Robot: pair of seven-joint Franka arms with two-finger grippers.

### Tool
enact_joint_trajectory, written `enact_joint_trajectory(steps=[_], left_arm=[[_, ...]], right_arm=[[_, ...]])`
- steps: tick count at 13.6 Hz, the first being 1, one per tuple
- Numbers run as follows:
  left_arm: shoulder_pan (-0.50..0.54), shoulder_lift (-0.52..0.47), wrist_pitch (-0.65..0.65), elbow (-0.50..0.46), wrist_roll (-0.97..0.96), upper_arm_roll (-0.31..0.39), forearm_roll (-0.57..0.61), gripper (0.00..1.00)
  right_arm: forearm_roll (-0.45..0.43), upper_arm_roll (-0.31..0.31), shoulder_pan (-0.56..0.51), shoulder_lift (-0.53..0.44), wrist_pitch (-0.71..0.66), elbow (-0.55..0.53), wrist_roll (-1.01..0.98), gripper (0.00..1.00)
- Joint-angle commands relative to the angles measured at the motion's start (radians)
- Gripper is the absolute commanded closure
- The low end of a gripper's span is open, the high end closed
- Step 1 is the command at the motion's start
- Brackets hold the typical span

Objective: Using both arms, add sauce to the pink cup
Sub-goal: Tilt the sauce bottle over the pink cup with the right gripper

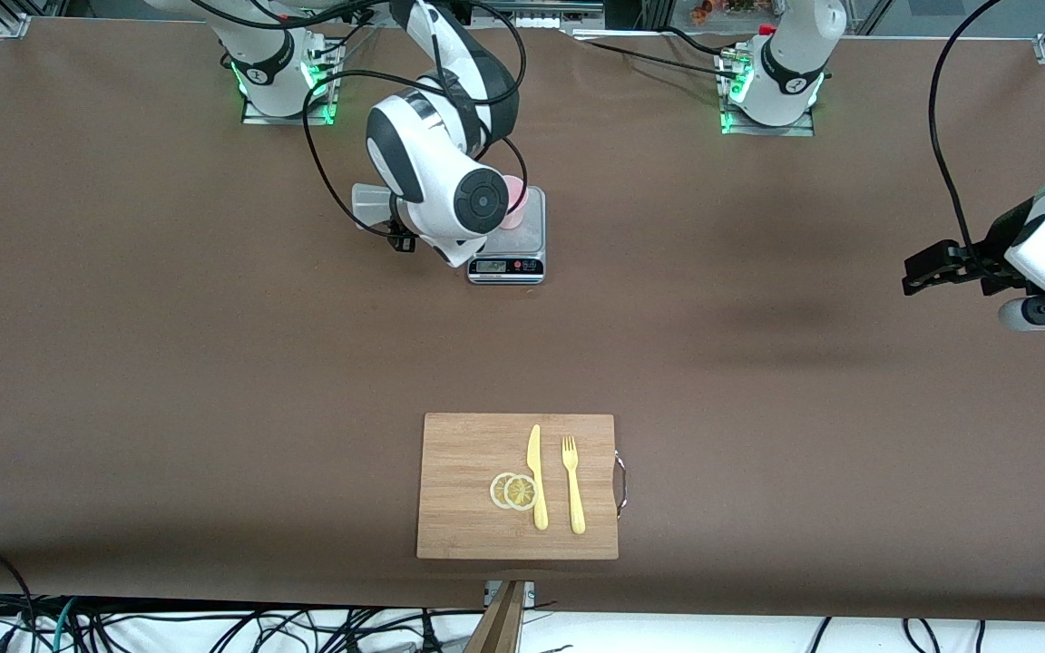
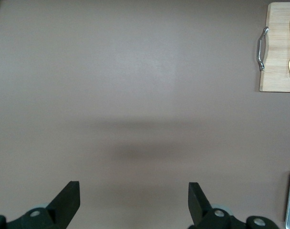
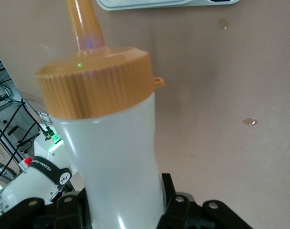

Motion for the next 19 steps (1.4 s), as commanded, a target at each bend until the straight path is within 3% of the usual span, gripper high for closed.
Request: enact_joint_trajectory(steps=[1,9,14,17,19], left_arm=[[0.017,-0.018,-0.012,-0.016,0.031,-0.003,0.004,0.0],[0.022,-0.033,-0.013,-0.027,0.076,-0.003,0.004,0.0],[0.009,-0.016,-0.013,-0.015,0.073,-0.003,0.006,0.0],[0.009,-0.01,-0.013,-0.007,0.074,-0.003,0.006,0.0],[0.009,-0.009,-0.012,-0.007,0.074,-0.003,0.006,0.0]], right_arm=[[-0.031,0.018,0.017,0.015,-0.042,0.001,0.054,0.46],[-0.094,0.095,0.046,0.058,-0.043,-0.008,0.21,0.46],[-0.095,0.098,0.054,0.055,-0.066,-0.002,0.232,0.46],[-0.081,0.101,0.026,0.024,-0.06,-0.006,0.2,0.46],[0.001,0.103,-0.011,-0.003,-0.034,-0.008,0.174,0.46]])
